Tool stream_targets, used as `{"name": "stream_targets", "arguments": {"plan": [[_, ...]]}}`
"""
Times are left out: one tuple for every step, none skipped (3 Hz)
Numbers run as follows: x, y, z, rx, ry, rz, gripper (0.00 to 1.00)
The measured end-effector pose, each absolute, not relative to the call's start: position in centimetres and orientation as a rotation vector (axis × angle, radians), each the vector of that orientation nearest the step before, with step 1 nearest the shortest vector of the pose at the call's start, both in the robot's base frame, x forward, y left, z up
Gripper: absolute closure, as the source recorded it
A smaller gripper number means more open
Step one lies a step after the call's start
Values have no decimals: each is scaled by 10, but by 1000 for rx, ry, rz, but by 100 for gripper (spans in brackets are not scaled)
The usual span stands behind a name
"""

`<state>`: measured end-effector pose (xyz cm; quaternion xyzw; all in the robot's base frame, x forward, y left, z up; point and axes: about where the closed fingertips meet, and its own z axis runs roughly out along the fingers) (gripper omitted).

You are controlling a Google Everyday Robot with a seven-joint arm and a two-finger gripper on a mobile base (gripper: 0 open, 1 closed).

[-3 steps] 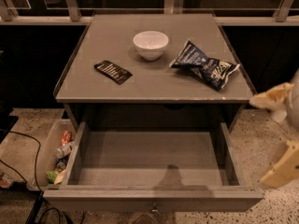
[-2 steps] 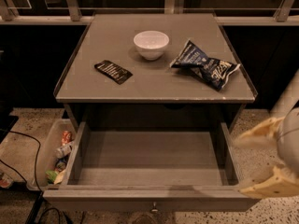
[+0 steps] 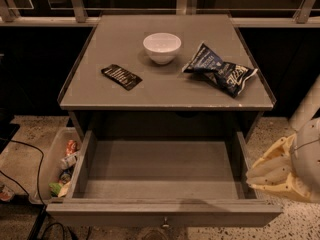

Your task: Close top drawer

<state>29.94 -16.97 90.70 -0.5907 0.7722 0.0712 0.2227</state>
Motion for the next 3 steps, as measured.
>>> {"name": "stream_targets", "arguments": {"plan": [[300,-162,880,-1621,2160,243,100],[311,-157,826,-1602,2191,262,100],[330,-160,776,-1549,2188,241,100]]}}
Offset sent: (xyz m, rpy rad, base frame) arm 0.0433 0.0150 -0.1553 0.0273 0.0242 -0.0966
